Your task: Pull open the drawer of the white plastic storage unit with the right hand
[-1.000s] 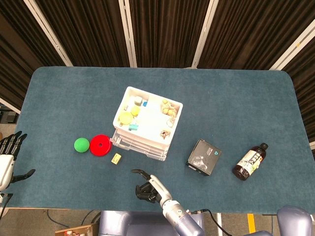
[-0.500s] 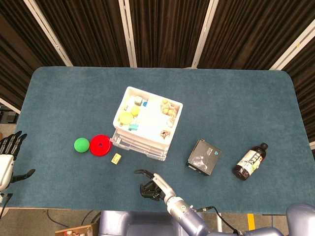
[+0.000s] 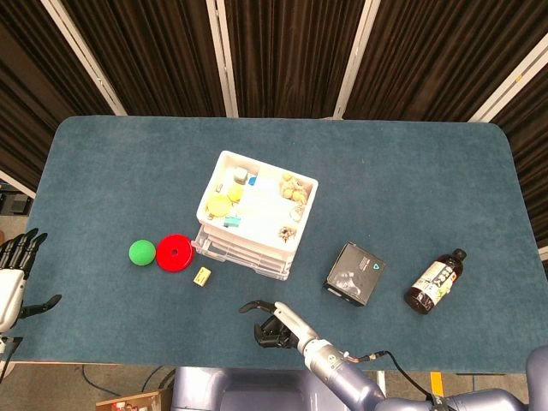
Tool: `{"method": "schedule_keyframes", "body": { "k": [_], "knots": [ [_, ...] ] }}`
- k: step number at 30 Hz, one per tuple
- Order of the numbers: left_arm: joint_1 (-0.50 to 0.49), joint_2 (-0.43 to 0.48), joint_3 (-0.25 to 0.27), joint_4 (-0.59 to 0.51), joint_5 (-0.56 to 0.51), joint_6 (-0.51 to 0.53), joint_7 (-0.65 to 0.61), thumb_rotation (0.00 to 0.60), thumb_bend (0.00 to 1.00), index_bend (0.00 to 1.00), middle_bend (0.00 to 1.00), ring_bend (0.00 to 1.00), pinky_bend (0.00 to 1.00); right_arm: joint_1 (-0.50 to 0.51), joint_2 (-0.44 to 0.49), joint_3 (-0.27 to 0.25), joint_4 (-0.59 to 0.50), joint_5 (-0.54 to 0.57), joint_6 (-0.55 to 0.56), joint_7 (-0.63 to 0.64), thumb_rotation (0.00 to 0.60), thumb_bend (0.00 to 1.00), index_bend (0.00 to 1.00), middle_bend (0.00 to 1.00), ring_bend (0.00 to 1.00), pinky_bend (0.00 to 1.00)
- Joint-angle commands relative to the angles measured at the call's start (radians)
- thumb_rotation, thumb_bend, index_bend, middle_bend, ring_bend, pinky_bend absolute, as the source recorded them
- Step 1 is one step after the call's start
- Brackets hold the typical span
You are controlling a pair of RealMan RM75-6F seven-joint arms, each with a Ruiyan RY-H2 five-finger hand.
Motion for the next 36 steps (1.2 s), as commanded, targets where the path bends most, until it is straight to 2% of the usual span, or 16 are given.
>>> {"method": "schedule_keyframes", "body": {
  "k": [1,8,15,23,28,31,36],
  "knots": [
    [0.000,0.001,-0.001,-0.001,-0.003,-0.001,-0.003,0.600,0.00,0.04,0.00,0.00,0.07,0.030,0.039,0.007,-0.005,0.007,-0.019,-0.018,0.600,0.70,0.30,0.95,0.88,0.96],
    [0.000,0.005,-0.003,-0.003,-0.011,-0.007,-0.009,0.600,0.00,0.04,0.00,0.00,0.07,0.084,0.162,-0.003,-0.009,0.038,-0.098,-0.045,0.600,0.70,0.36,0.96,0.89,0.96],
    [-0.001,0.006,-0.004,-0.009,-0.019,-0.012,-0.007,0.600,0.00,0.04,0.00,0.00,0.07,0.085,0.233,0.002,-0.018,0.008,-0.144,0.005,0.600,0.70,0.32,0.96,0.89,0.96],
    [-0.001,0.005,-0.006,-0.008,-0.021,-0.013,-0.006,0.600,0.00,0.04,0.00,0.00,0.07,0.079,0.300,0.092,-0.050,-0.092,-0.156,0.093,0.600,0.70,0.17,0.96,0.88,0.96],
    [-0.001,0.005,-0.006,-0.009,-0.022,-0.013,-0.006,0.600,0.00,0.04,0.00,0.00,0.07,0.113,0.330,0.137,-0.060,-0.098,-0.137,0.114,0.600,0.70,0.12,0.96,0.88,0.96],
    [-0.001,0.005,-0.007,-0.008,-0.021,-0.013,-0.007,0.600,0.00,0.04,0.00,0.00,0.07,0.142,0.333,0.133,-0.053,-0.076,-0.127,0.111,0.600,0.70,0.11,0.96,0.88,0.96],
    [-0.001,0.007,-0.007,-0.008,-0.020,-0.013,-0.012,0.600,0.00,0.04,0.00,0.00,0.07,0.196,0.317,0.088,-0.028,-0.033,-0.106,0.081,0.600,0.70,0.11,0.96,0.88,0.96]
  ]
}}
